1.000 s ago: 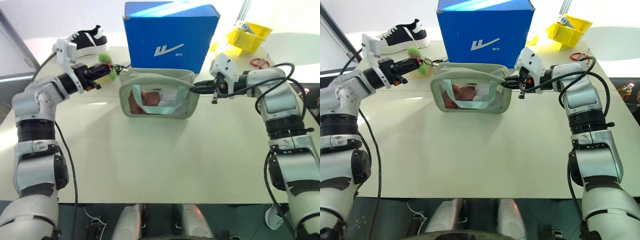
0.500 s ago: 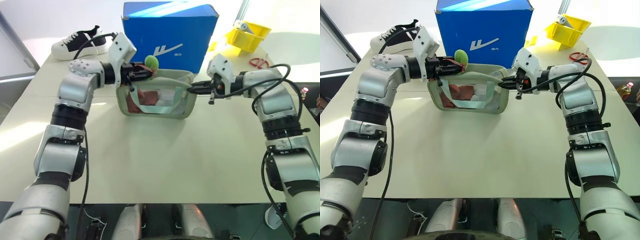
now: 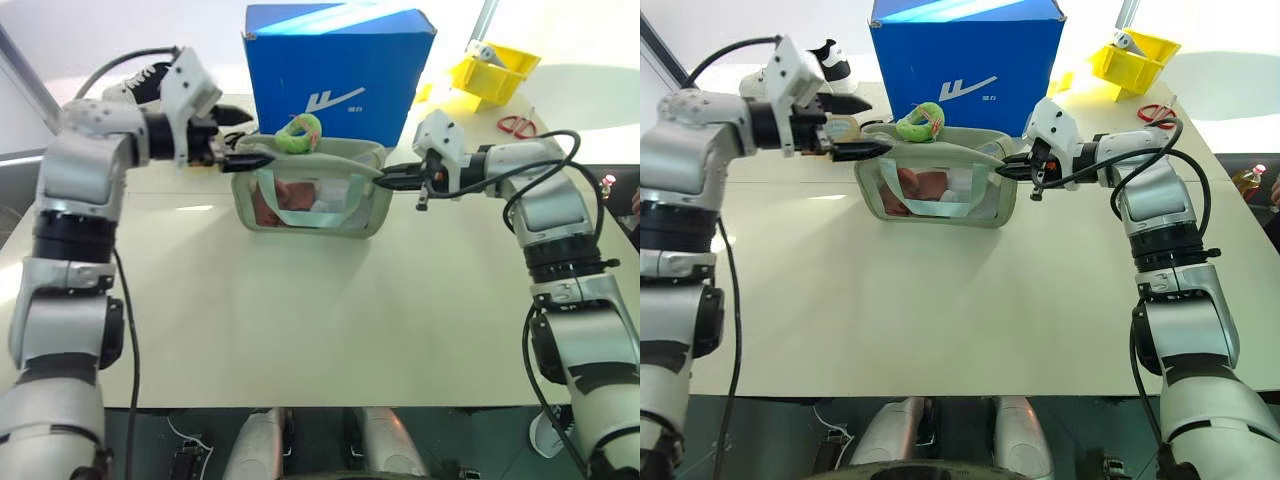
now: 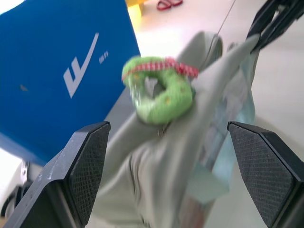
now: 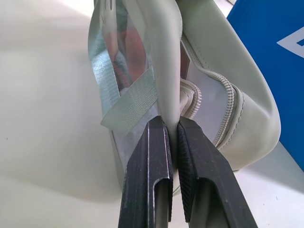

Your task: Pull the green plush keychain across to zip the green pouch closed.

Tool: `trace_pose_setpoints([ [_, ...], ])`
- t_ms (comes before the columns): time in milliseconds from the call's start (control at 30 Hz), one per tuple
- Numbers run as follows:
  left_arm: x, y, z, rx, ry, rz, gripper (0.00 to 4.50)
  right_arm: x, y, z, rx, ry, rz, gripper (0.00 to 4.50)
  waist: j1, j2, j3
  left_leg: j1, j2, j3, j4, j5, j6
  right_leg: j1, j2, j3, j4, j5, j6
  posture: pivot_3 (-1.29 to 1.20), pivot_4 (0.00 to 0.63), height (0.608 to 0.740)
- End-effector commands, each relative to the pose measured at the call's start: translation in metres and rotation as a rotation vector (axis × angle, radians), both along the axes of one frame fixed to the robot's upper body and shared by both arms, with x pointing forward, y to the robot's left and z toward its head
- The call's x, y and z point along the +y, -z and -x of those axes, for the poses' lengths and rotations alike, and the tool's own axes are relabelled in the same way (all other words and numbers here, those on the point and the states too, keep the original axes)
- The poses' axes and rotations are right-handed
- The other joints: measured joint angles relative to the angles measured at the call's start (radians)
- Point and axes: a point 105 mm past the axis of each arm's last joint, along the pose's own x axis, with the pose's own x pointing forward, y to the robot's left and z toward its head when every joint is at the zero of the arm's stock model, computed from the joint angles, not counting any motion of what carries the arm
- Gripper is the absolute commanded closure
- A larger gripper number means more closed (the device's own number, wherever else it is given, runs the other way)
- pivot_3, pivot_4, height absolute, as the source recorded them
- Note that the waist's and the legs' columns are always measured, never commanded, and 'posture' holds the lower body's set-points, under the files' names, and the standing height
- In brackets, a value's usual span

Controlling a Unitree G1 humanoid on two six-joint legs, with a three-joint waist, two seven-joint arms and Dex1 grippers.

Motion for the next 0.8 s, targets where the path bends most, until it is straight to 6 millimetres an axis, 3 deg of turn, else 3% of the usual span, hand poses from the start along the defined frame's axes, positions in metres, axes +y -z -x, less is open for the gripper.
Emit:
trace_pose_setpoints([
  [33, 0.004, 0.009, 0.001, 0.002, -0.028, 0.011, 0.3, 0.003, -0.008, 0.004, -0.026, -0.022, -0.015, 4.5, 0.002, 0.0, 0.0, 0.0, 0.0, 0.0, 0.0, 0.0, 0.0, 0.0, 0.0, 0.0, 0.0, 0.0, 0.0, 0.0, 0.15, 0.74],
  [167, 0.0, 0.033, -0.003, 0.04, -0.045, 0.023, 0.3, 0.002, -0.009, 0.004, -0.025, -0.021, -0.014, 4.5, 0.004, 0.0, 0.0, 0.0, 0.0, 0.0, 0.001, 0.0, 0.0, 0.0, 0.0, 0.0, 0.0, 0.0, 0.0, 0.0, 0.15, 0.74],
  [233, -0.002, 0.035, -0.009, 0.037, -0.077, 0.071, 0.83, 0.002, -0.009, 0.003, -0.025, -0.02, -0.014, 4.5, 0.004, 0.0, 0.0, 0.0, 0.0, 0.0, 0.001, 0.0, 0.0, 0.0, 0.0, 0.0, 0.0, 0.0, 0.0, 0.0, 0.15, 0.74],
  [267, -0.002, 0.034, -0.011, 0.035, -0.086, 0.088, 1.15, 0.002, -0.009, 0.003, -0.025, -0.02, -0.013, 4.5, 0.004, 0.0, 0.0, 0.0, 0.0, 0.0, 0.001, 0.0, 0.0, 0.0, 0.0, 0.0, 0.0, 0.0, 0.0, 0.0, 0.15, 0.74],
  [467, -0.003, 0.029, -0.014, 0.02, -0.104, 0.134, 4.17, 0.002, -0.008, 0.004, -0.021, -0.018, -0.009, 4.5, 0.005, 0.0, 0.0, 0.0, 0.0, 0.0, 0.001, 0.0, 0.0, 0.0, 0.0, 0.0, 0.0, 0.0, 0.0, 0.0, 0.15, 0.74],
  [500, -0.002, 0.029, -0.014, 0.018, -0.107, 0.131, 4.44, 0.002, -0.008, 0.003, -0.02, -0.02, -0.009, 4.5, 0.005, 0.0, 0.0, 0.0, 0.0, 0.0, 0.001, 0.0, 0.0, 0.0, 0.0, 0.0, 0.0, 0.0, 0.0, 0.0, 0.15, 0.74],
  [633, 0.004, 0.031, -0.016, 0.009, -0.13, 0.118, 4.44, 0.007, -0.008, 0.003, -0.011, -0.039, -0.008, 4.5, 0.004, 0.0, 0.0, 0.0, 0.0, 0.0, 0.001, 0.0, 0.0, 0.0, 0.0, 0.0, 0.0, 0.0, 0.0, 0.0, 0.15, 0.74],
  [767, 0.006, 0.031, -0.017, 0.003, -0.141, 0.138, 4.5, 0.014, -0.017, 0.006, -0.007, -0.092, 0.004, 3.0, 0.001, 0.0, 0.0, 0.0, 0.0, 0.0, 0.001, 0.0, 0.0, 0.0, 0.0, 0.0, 0.0, 0.0, 0.0, 0.0, 0.15, 0.74],
  [800, 0.006, 0.032, -0.017, 0.003, -0.14, 0.136, 4.5, 0.014, -0.022, 0.003, -0.026, -0.089, 0.005, 2.41, 0.001, 0.0, 0.0, 0.0, 0.0, 0.0, 0.001, 0.0, 0.0, 0.0, 0.0, 0.0, 0.0, 0.0, 0.0, 0.0, 0.15, 0.74],
])
